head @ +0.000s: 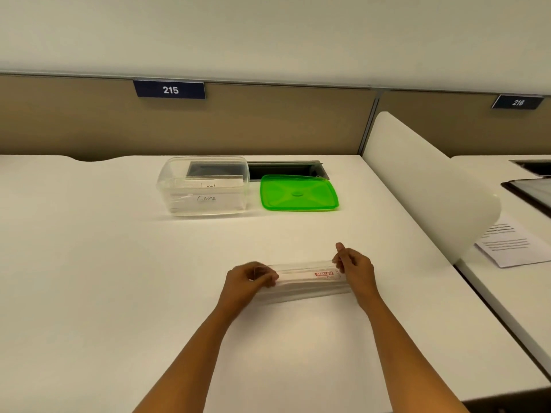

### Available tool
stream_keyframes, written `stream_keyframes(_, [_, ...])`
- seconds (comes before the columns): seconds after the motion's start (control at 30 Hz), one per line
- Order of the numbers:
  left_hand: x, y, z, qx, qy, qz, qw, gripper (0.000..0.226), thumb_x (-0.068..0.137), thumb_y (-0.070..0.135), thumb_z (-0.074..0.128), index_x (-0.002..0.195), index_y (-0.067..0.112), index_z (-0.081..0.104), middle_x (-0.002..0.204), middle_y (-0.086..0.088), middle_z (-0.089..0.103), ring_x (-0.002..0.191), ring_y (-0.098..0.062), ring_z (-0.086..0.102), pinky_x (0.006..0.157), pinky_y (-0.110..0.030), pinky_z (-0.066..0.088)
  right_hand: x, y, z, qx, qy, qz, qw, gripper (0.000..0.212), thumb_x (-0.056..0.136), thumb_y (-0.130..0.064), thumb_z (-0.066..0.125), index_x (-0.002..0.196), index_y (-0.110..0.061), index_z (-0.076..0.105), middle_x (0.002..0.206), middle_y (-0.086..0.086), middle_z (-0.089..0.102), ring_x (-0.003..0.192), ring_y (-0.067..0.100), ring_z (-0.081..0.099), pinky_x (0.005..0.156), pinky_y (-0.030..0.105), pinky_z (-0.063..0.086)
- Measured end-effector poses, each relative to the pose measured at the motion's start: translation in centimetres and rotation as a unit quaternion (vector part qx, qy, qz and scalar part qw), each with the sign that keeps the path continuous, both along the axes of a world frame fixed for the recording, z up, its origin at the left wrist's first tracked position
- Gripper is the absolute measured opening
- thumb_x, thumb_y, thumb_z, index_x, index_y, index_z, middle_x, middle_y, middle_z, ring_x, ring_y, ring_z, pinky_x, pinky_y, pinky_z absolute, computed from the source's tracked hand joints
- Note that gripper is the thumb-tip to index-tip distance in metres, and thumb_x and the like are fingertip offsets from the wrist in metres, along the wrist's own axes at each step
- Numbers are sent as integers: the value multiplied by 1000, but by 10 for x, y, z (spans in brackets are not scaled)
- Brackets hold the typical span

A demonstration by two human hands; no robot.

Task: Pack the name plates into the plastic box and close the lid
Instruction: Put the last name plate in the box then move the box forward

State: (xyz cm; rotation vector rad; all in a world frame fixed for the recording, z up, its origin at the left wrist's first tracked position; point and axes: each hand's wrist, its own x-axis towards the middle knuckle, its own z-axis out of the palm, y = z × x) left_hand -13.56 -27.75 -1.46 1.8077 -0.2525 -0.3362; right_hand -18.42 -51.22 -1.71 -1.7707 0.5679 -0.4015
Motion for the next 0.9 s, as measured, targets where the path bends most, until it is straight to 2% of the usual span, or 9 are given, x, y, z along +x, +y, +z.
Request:
stream_keyframes(0.1, [20, -1, 25, -61, 14, 51, 997, 4, 80, 14, 72, 79, 10, 72, 59, 0, 72, 60, -5, 69, 71, -14, 51, 14, -3, 15, 57, -70, 7, 996, 21, 97, -16, 50, 82, -20, 64, 69, 3, 60, 63, 13, 55, 74, 30, 44])
stream_keyframes(0.2, [48, 1, 47, -109, 41, 125, 985, 13, 84, 24, 68, 75, 15, 71, 52, 7, 70, 68, -9, 67, 81, -22, 46, 31, -1, 29, 64, -97, 28, 993, 11, 95, -21, 54, 101, -27, 62, 76, 5, 67, 76, 6, 67, 80, 26, 46])
stream_keyframes(0.3, [78, 8, 66, -133, 102, 177, 970, 14, 84, 25, 68, 76, 15, 70, 46, 10, 68, 71, -11, 63, 85, -27, 42, 48, 7, 42, 85, -117, 68, 987, 24, 92, -14, 58, 110, -30, 60, 88, 11, 64, 88, 14, 62, 92, 26, 45])
stream_keyframes(0.37, [94, 14, 77, -142, 150, 186, 961, 20, 86, 22, 67, 96, 5, 70, 45, 8, 68, 61, -9, 65, 80, -26, 50, 58, 14, 49, 98, -122, 97, 983, 29, 89, -9, 62, 113, -25, 62, 92, 6, 61, 85, 9, 61, 88, 20, 46])
stream_keyframes(0.47, [109, 25, 94, -162, 190, 179, 952, 37, 90, 21, 62, 122, 1, 57, 83, -8, 75, 61, -13, 65, 59, -22, 53, 74, 23, 56, 113, -138, 104, 978, 31, 85, -4, 66, 112, -18, 65, 88, 0, 60, 79, 3, 63, 75, 10, 50])
stream_keyframes(0.53, [118, 35, 102, -177, 204, 171, 948, 38, 93, 25, 58, 125, 6, 52, 95, -13, 71, 71, -18, 61, 62, -26, 50, 86, 30, 61, 131, -153, 92, 975, 30, 84, -1, 65, 112, -11, 65, 82, -2, 59, 77, 6, 60, 72, 9, 49])
stream_keyframes(0.63, [132, 47, 109, -199, 211, 148, 946, 28, 96, 28, 52, 119, 13, 46, 69, -6, 76, 80, -20, 62, 70, -30, 49, 103, 41, 70, 144, -163, 72, 973, 29, 85, 0, 65, 114, -3, 65, 82, -4, 59, 77, 7, 59, 75, 16, 48])
stream_keyframes(0.77, [151, 63, 112, -174, 153, 158, 960, 44, 94, 19, 57, 134, 3, 45, 123, -18, 62, 101, -25, 57, 85, -34, 46, 128, 57, 78, 143, -165, 45, 975, 28, 84, -2, 66, 112, -2, 66, 84, -5, 63, 74, 4, 59, 75, 20, 49])
stream_keyframes(0.9, [162, 82, 119, -127, 59, 141, 980, 49, 88, -4, 59, 135, 3, 47, 125, -19, 59, 109, -30, 57, 89, -34, 47, 150, 67, 84, 125, -161, 47, 978, 27, 84, -2, 66, 111, -2, 66, 84, -5, 65, 74, 6, 58, 72, 18, 49])
